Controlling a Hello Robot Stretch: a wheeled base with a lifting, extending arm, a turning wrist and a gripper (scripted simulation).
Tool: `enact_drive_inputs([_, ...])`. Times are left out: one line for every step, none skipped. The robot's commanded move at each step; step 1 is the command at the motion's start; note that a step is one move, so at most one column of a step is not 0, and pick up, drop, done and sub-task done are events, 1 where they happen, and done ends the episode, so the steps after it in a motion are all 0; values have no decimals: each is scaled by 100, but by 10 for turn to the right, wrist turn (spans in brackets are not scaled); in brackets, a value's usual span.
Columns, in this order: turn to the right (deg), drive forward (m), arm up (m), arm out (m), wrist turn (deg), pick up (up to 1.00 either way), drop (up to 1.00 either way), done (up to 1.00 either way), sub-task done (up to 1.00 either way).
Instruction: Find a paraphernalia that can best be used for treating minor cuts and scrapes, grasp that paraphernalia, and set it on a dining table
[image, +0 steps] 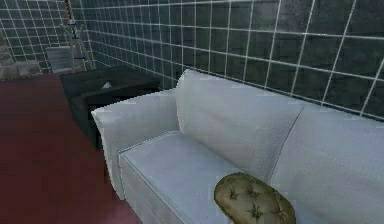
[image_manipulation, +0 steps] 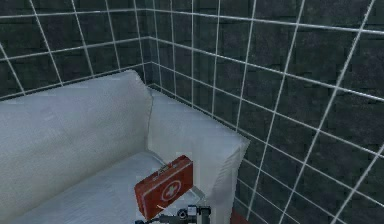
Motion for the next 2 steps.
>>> enact_drive_inputs([0, 0, 10, 0, 0, 0, 0, 0, 0])
enact_drive_inputs([0, 0, 46, 0, 0, 0, 0, 0, 0])
